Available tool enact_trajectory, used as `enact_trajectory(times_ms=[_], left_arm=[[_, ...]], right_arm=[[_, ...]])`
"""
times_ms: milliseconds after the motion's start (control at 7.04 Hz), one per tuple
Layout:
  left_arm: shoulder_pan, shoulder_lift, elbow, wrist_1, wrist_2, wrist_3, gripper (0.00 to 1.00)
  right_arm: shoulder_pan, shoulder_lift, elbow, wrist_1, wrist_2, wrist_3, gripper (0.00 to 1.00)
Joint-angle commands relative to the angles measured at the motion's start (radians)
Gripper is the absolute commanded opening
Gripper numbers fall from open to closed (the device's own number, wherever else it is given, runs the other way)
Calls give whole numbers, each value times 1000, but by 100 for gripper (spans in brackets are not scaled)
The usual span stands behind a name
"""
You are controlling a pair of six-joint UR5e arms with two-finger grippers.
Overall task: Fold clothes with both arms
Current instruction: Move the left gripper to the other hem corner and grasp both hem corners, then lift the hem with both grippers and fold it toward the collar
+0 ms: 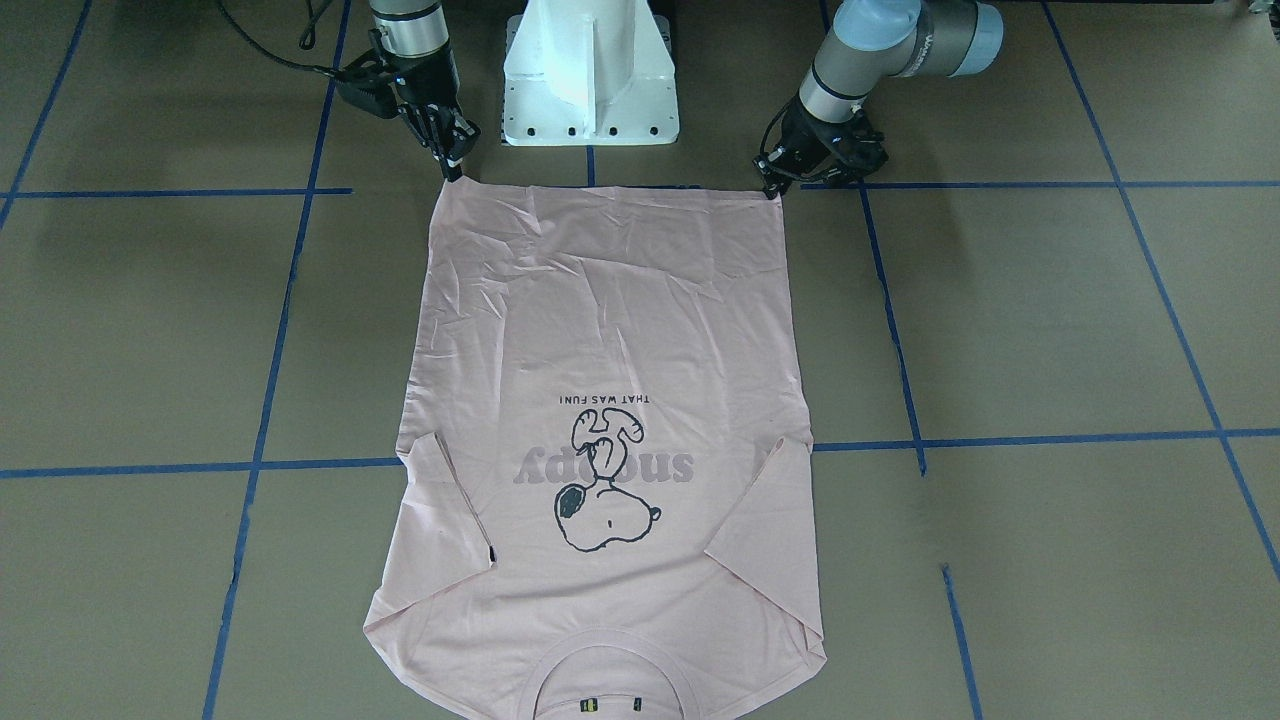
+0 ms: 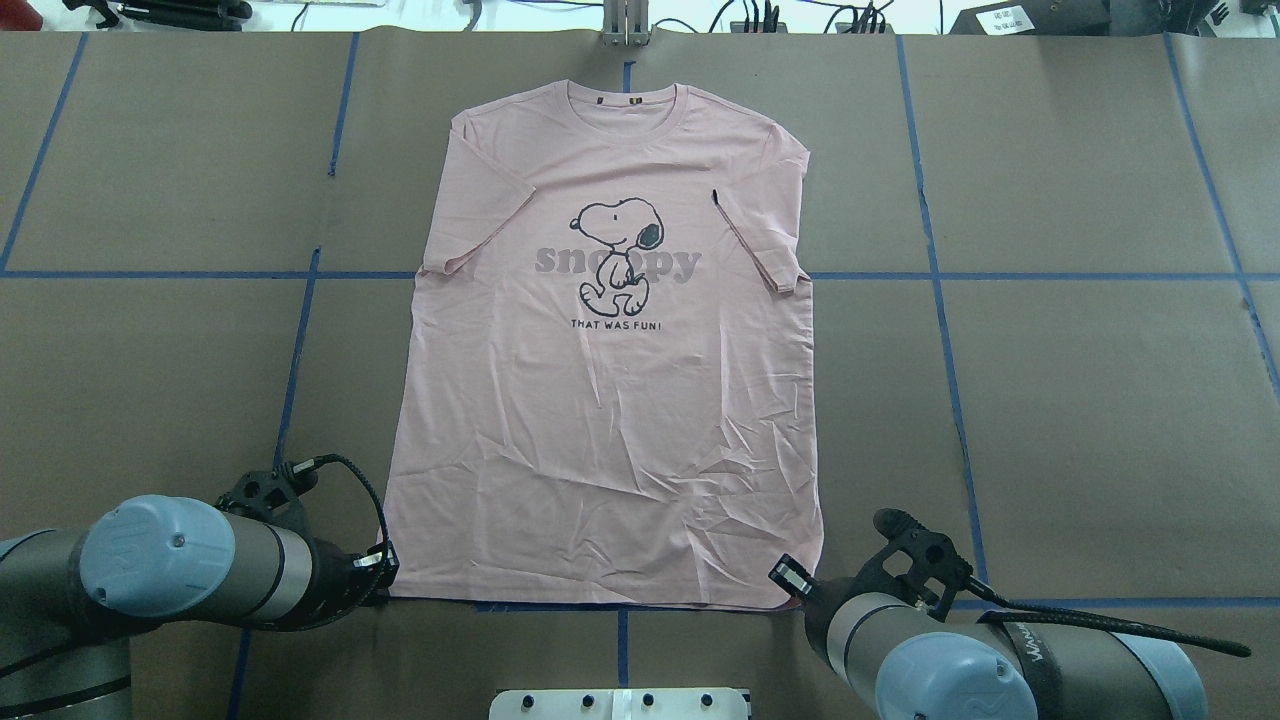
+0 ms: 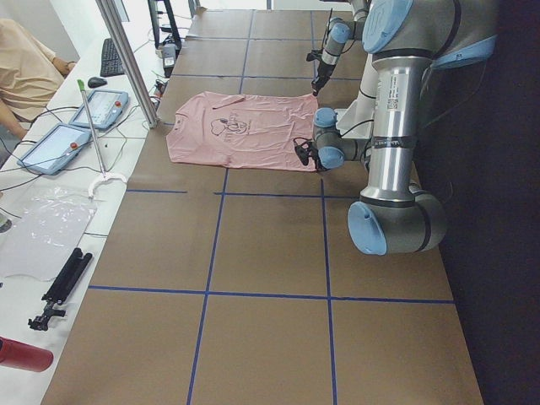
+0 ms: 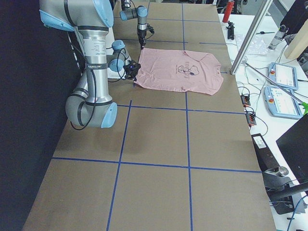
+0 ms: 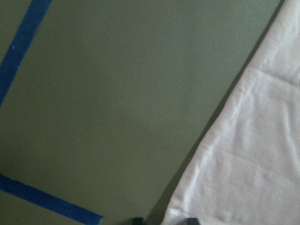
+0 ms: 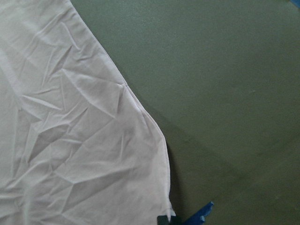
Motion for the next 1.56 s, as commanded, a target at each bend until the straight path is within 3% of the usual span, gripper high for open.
enact_trajectory(times_ms=[0,426,710,852,1136,1278,1420], left_arm=[[-5,-1,-13,23,-1,3,0],[-2,0,-136,27,0,-40,0],[53,0,-264,114,0,-129,0],[69,-7,-324,216,28,-207,0],[14,-36,-302,271,86,-109,0],[-46,-85,-267,273,164,6,0],[-162,-184,-160,273,172,56,0]], right_arm=[[1,0,-1,0,-4,0,0],[3,-24,43,0,-7,0,0],[-60,-170,213,0,-5,2,0],[-57,-183,263,0,-7,2,0],[59,-145,231,0,-4,-74,0],[167,-40,187,-3,-1,-207,0],[270,38,54,-5,26,-281,0]])
